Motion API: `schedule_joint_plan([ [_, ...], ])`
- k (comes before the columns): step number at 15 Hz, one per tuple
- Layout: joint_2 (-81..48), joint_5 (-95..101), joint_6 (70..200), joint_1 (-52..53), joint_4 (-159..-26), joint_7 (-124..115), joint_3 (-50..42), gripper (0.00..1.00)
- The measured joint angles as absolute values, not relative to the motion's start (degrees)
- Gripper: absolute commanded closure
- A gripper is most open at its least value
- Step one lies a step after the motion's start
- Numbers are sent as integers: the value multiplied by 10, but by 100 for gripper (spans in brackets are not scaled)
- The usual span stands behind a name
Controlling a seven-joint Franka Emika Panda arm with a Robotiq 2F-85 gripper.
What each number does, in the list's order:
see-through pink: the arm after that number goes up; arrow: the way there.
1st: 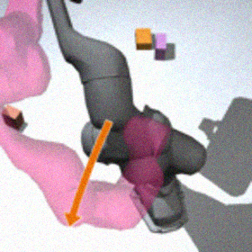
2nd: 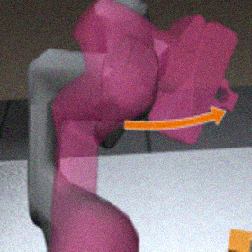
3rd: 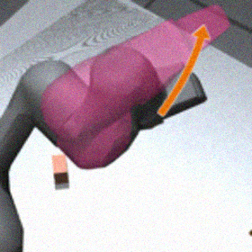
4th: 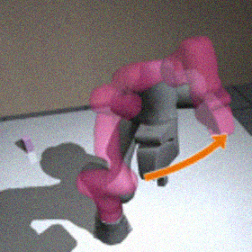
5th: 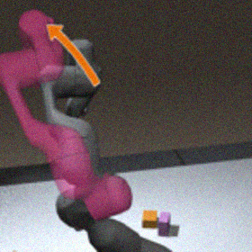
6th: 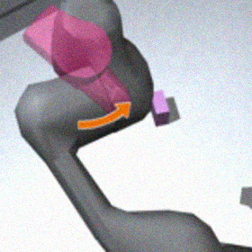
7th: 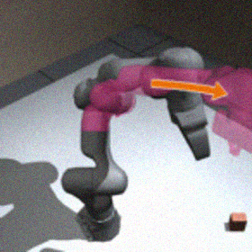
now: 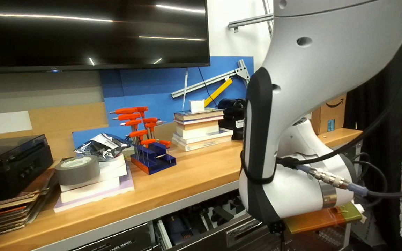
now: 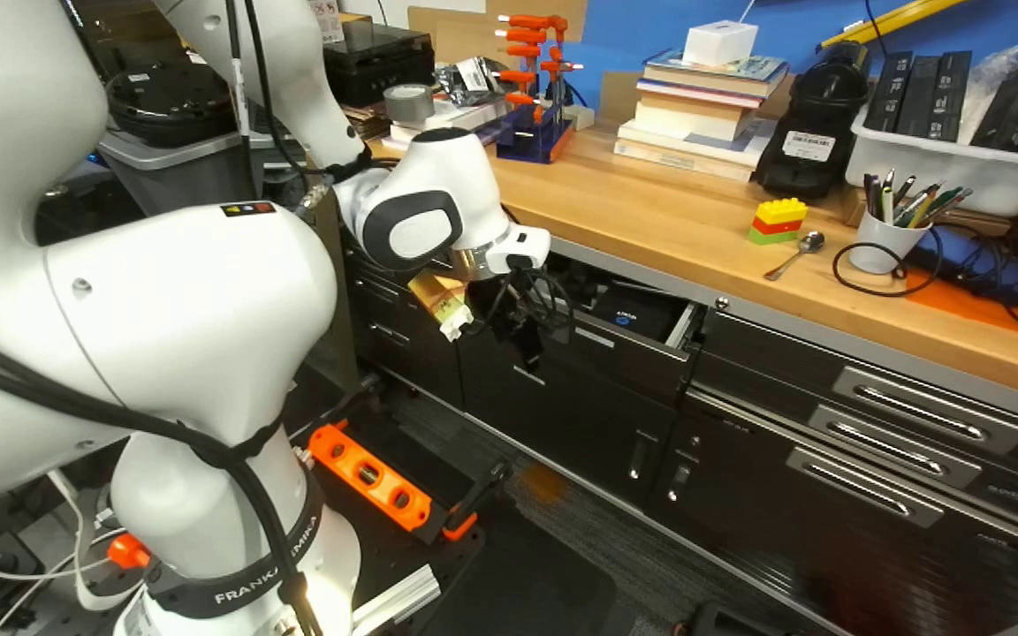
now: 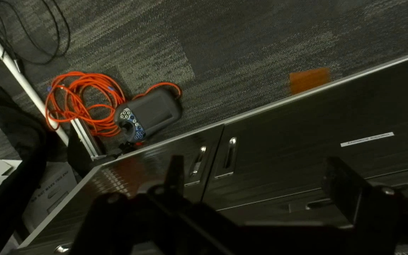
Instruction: Place the black objects on the counter inside the open drawer and close the drawer
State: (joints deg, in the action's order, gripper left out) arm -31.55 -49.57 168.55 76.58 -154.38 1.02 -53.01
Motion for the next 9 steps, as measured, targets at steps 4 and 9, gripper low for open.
schedule_joint_plan([
  [4,-352,-430,1572,772,-1481,-92,-563,0],
  [9,-353,-260,1526,667,-1404,-300,-514,0],
])
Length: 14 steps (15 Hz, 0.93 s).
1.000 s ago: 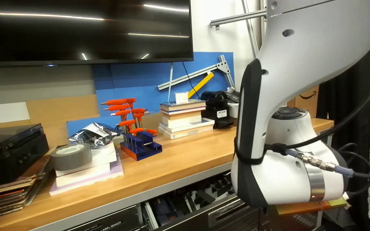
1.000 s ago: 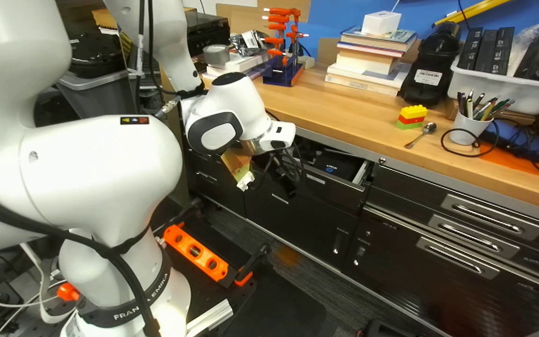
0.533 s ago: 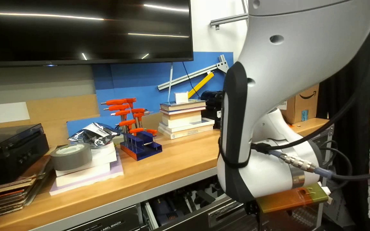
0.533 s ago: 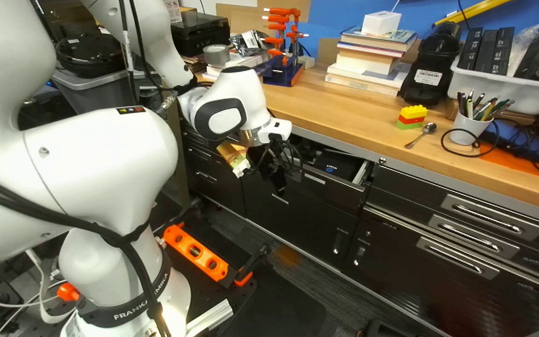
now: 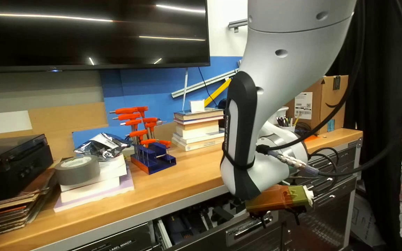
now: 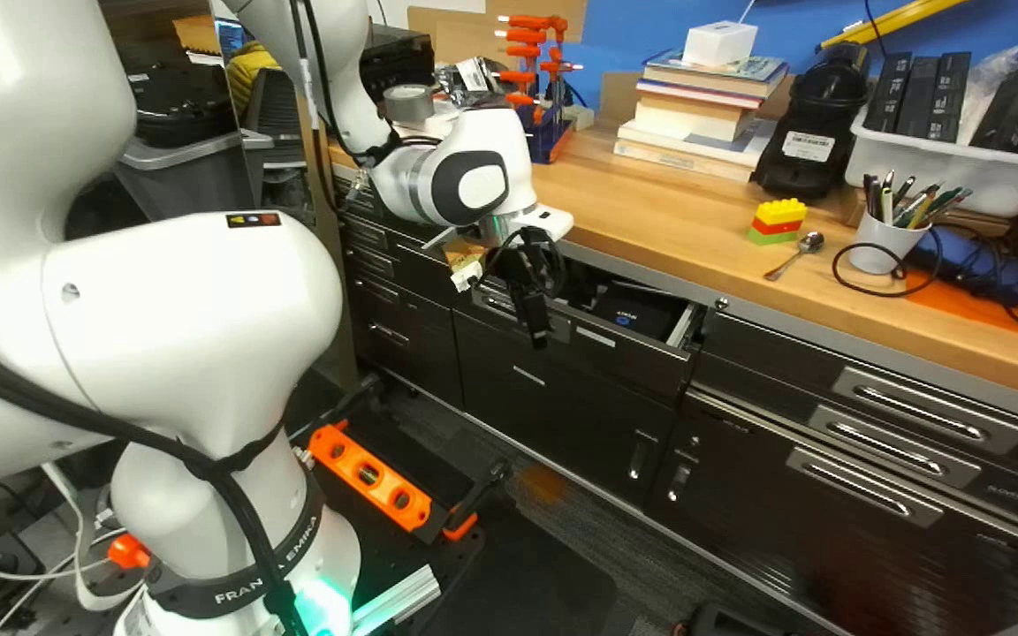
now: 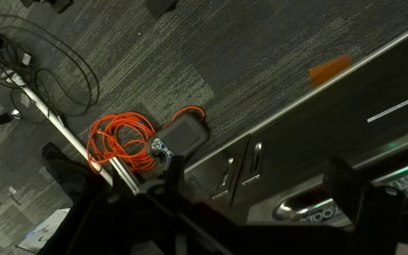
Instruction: Place the black objects on the counter inside the open drawer and close the drawer
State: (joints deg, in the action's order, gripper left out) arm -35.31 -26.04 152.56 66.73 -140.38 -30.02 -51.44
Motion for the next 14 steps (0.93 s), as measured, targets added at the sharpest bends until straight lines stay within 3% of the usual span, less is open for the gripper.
schedule_joint_plan([
  [6,-337,-223,1516,512,-1324,-449,-397,0],
  [14,-314,-294,1665,193,-1299,-492,-79,0],
])
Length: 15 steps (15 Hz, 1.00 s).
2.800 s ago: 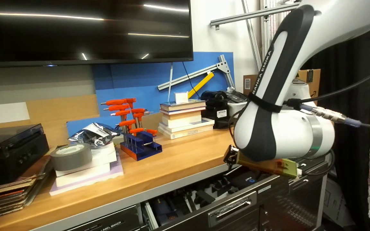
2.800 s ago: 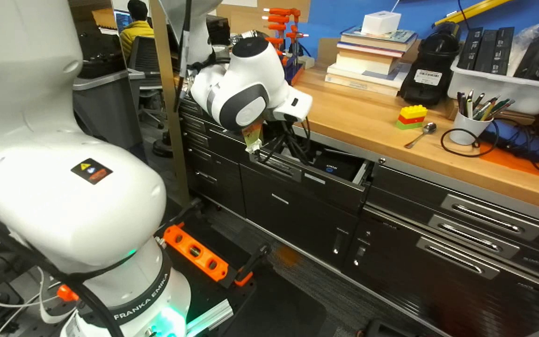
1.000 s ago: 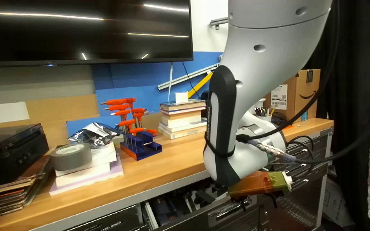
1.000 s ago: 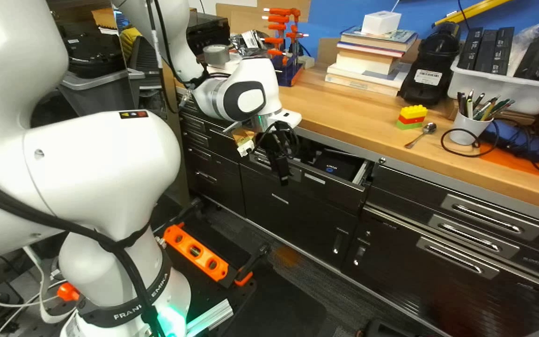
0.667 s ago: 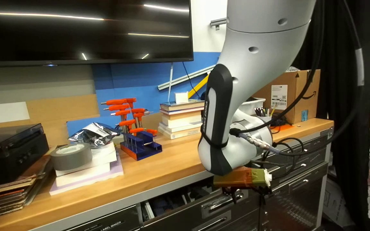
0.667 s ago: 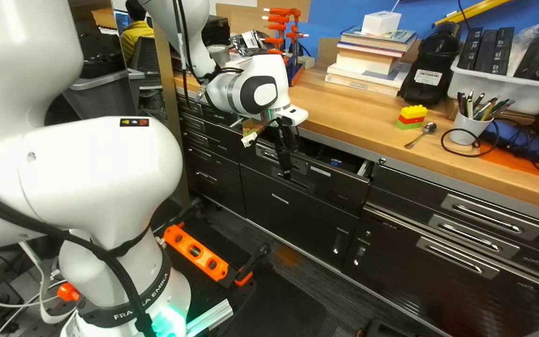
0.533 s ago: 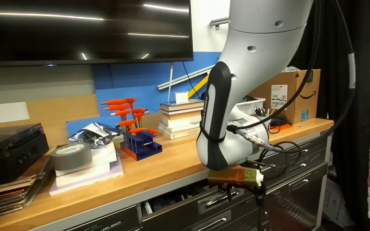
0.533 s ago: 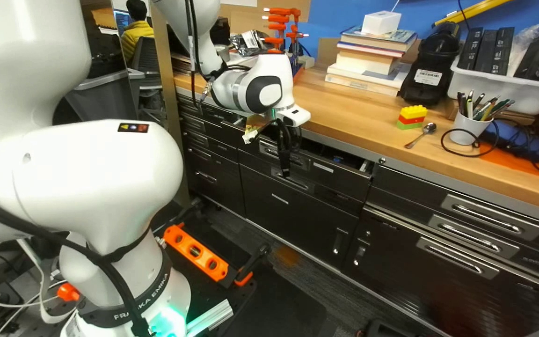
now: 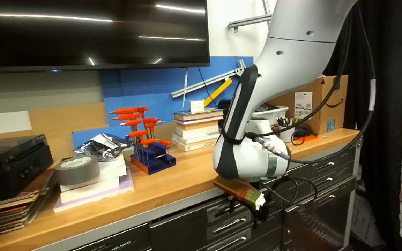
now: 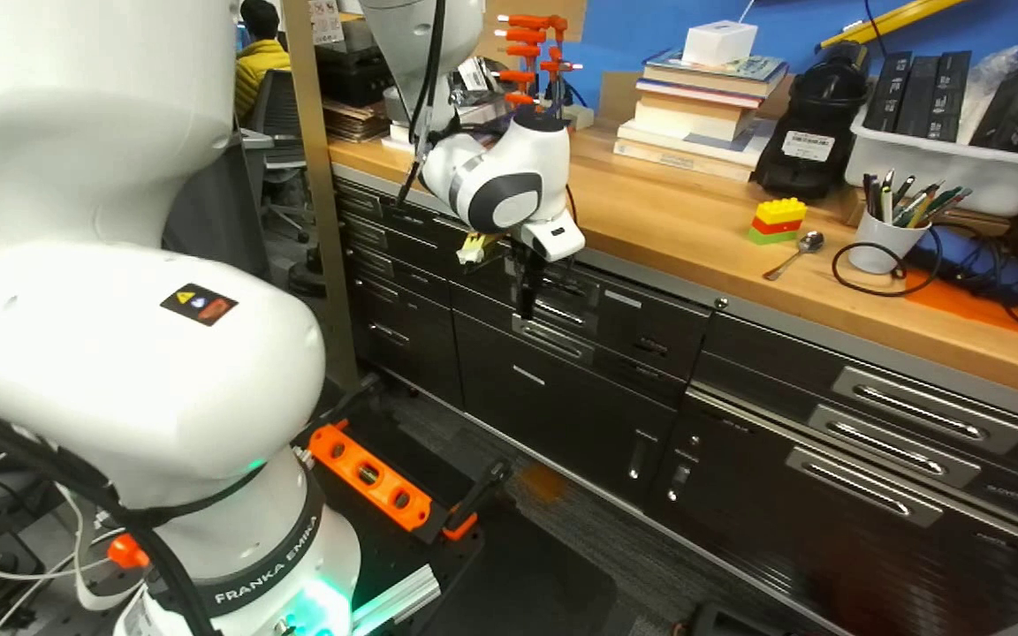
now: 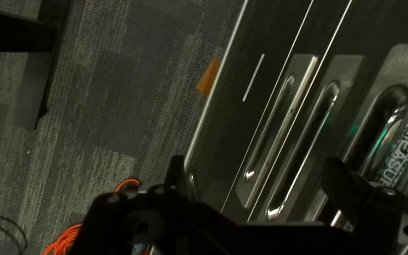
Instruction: Place the black objects on the counter inside the open drawer and close the drawer
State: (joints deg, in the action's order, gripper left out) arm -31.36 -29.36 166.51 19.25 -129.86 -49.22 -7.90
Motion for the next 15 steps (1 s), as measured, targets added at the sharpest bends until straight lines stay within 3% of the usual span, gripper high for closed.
schedule_joint_plan([
  [4,-331,-307,1750,126,-1301,-493,3,0],
  [7,-336,-269,1781,128,-1314,-478,-1,0],
  [15,-287,-93,1742,270,-1427,-404,-238,0],
])
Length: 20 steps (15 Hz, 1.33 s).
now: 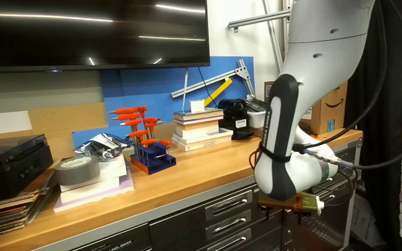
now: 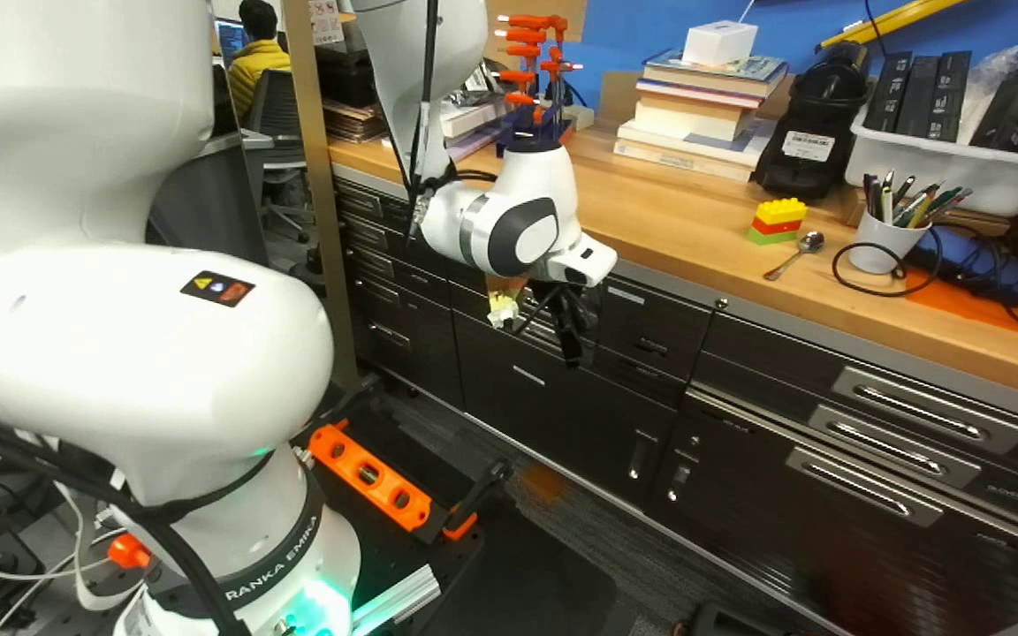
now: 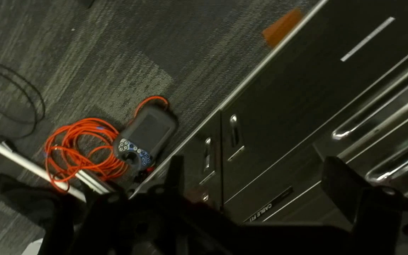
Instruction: Place the black objects on the counter inside the open drawer and close the drawer
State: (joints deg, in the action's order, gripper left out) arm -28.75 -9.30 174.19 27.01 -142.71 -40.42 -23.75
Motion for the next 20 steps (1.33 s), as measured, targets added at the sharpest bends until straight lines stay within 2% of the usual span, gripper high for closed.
schedule_joint_plan([
  [7,-109,177,1621,335,-1491,-290,-427,0],
  [11,17,322,1527,351,-1493,-262,-477,0],
  [15,137,350,1413,205,-1492,-219,-314,0],
  [20,278,257,1294,54,-1498,-129,-126,0],
])
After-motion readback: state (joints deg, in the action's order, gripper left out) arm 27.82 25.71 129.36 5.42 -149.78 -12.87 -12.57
